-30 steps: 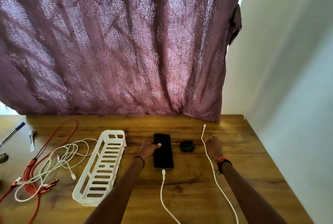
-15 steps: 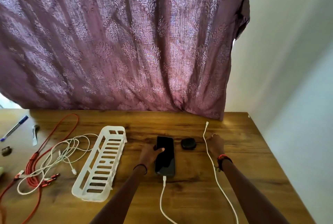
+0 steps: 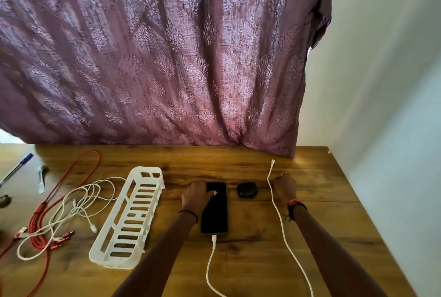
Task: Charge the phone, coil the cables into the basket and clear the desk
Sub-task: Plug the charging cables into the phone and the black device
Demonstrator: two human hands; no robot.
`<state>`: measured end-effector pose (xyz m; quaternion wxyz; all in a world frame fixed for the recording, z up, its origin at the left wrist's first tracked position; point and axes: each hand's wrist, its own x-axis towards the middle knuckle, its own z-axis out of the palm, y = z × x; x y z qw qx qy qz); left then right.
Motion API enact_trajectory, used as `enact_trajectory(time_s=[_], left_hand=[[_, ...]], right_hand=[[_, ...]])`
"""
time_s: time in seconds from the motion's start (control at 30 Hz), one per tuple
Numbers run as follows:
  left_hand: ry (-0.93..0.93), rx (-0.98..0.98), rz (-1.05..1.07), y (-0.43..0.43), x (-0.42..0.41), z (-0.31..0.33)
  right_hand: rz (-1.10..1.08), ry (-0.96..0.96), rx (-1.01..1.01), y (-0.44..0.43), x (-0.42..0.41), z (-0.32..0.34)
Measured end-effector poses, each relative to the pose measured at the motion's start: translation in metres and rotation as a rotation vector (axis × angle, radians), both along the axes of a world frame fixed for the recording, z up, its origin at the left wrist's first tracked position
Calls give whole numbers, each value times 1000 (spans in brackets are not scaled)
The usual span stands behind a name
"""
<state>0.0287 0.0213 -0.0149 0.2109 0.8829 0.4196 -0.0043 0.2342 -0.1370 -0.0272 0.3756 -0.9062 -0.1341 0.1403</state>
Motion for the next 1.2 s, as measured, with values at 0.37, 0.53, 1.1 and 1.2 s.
enact_trajectory(time_s=[0.37, 0.53, 1.1, 1.2], left_hand=[[-135, -2, -260, -52, 78, 11], [136, 45, -361, -67, 98, 4], [-296, -416, -240, -60, 98, -1], [-387, -529, -210, -56, 97, 10]], right_hand=[[-70, 3, 16, 6, 24, 2], [-15, -34, -2, 16, 36, 4], [102, 33, -139, 27, 54, -4], [91, 22, -59, 23, 50, 0]])
